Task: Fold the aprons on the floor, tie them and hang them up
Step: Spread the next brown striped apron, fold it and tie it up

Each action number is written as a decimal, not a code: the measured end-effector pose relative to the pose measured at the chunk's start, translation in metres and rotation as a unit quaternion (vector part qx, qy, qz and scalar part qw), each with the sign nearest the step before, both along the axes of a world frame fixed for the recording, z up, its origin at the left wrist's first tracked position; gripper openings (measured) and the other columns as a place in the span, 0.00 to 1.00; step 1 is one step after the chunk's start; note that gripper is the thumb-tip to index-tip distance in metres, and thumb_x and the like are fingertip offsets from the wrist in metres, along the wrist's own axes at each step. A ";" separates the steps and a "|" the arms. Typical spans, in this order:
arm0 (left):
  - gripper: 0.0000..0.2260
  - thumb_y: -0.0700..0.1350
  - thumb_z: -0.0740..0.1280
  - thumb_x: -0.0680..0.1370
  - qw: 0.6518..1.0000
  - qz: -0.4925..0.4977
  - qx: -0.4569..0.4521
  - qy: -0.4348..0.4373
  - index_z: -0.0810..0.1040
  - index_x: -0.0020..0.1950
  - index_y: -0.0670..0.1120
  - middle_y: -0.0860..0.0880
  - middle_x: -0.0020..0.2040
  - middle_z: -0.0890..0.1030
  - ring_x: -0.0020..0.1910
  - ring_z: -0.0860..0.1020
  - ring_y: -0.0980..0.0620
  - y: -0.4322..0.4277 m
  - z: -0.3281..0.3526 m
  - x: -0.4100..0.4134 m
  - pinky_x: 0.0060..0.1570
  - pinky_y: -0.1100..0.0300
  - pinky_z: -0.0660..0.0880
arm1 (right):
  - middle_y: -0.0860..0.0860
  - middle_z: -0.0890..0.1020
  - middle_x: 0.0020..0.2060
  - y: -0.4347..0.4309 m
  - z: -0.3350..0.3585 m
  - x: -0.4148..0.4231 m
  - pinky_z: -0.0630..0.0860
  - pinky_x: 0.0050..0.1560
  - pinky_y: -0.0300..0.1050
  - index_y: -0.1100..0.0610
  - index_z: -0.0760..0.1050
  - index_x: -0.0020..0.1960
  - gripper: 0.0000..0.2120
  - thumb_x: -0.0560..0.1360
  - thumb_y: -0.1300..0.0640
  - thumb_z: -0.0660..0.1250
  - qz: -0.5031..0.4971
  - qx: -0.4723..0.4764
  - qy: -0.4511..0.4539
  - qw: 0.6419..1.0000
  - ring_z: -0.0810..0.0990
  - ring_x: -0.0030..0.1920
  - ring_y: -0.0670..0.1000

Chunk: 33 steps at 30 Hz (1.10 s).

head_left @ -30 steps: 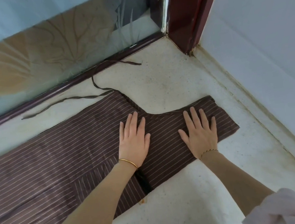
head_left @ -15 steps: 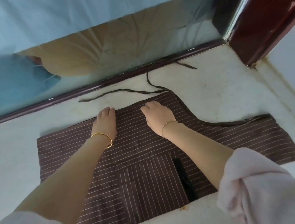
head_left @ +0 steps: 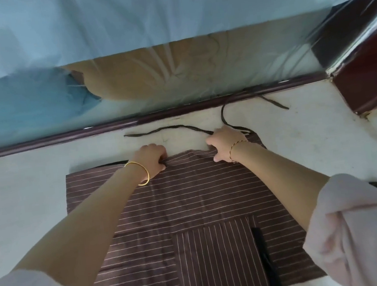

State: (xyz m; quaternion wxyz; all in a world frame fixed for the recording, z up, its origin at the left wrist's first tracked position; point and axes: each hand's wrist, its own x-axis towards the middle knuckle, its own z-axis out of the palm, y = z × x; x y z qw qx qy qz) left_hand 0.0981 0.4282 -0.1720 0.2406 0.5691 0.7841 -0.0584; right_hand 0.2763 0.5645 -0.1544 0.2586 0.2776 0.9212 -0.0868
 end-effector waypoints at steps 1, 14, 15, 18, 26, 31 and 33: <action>0.08 0.44 0.65 0.78 1.000 0.007 0.019 -0.005 0.73 0.56 0.45 0.45 0.54 0.75 0.51 0.74 0.47 -0.001 0.002 -0.001 0.54 0.56 0.72 | 0.54 0.76 0.54 0.001 0.002 -0.001 0.73 0.51 0.47 0.55 0.73 0.59 0.14 0.75 0.52 0.66 0.006 0.001 0.020 1.000 0.73 0.56 0.55; 0.19 0.41 0.79 0.61 0.931 -0.245 0.204 0.178 0.74 0.46 0.44 0.47 0.35 0.75 0.24 0.70 0.52 -0.119 0.065 0.016 0.21 0.63 0.63 | 0.52 0.72 0.39 -0.108 0.075 0.066 0.64 0.45 0.46 0.56 0.66 0.47 0.07 0.74 0.66 0.61 0.077 0.177 0.096 0.977 0.71 0.37 0.53; 0.21 0.41 0.79 0.60 0.926 -0.274 0.191 0.174 0.72 0.47 0.44 0.47 0.35 0.75 0.23 0.69 0.53 -0.136 0.065 0.023 0.20 0.64 0.63 | 0.52 0.73 0.42 -0.128 0.070 0.078 0.65 0.45 0.46 0.57 0.68 0.51 0.09 0.73 0.66 0.63 0.075 0.169 0.079 0.980 0.74 0.40 0.53; 0.22 0.41 0.75 0.67 0.929 -0.313 0.091 0.174 0.66 0.54 0.46 0.48 0.43 0.75 0.28 0.71 0.54 -0.176 0.054 0.042 0.22 0.63 0.65 | 0.53 0.75 0.51 -0.166 0.049 0.107 0.65 0.43 0.46 0.58 0.67 0.60 0.22 0.68 0.67 0.69 0.046 0.126 0.000 0.991 0.78 0.48 0.54; 0.16 0.41 0.63 0.78 0.936 -0.323 -0.049 0.132 0.64 0.64 0.46 0.46 0.57 0.71 0.44 0.74 0.49 -0.246 0.022 0.080 0.34 0.58 0.70 | 0.54 0.73 0.54 -0.214 0.005 0.151 0.72 0.49 0.48 0.57 0.65 0.61 0.22 0.69 0.64 0.69 0.037 0.130 -0.049 0.990 0.75 0.53 0.55; 0.20 0.43 0.64 0.76 0.949 -0.270 -0.124 0.109 0.63 0.65 0.47 0.47 0.55 0.71 0.41 0.73 0.50 -0.259 0.020 0.083 0.36 0.58 0.70 | 0.54 0.70 0.57 -0.215 -0.003 0.159 0.74 0.48 0.47 0.56 0.64 0.61 0.23 0.70 0.63 0.69 0.010 0.131 -0.052 0.990 0.71 0.56 0.55; 0.22 0.43 0.65 0.75 0.950 -0.245 -0.153 0.123 0.63 0.66 0.47 0.46 0.53 0.73 0.38 0.73 0.50 -0.262 0.021 0.079 0.34 0.59 0.69 | 0.54 0.69 0.58 -0.216 -0.005 0.160 0.74 0.48 0.48 0.55 0.64 0.62 0.25 0.69 0.62 0.70 -0.005 0.135 -0.054 0.989 0.70 0.57 0.55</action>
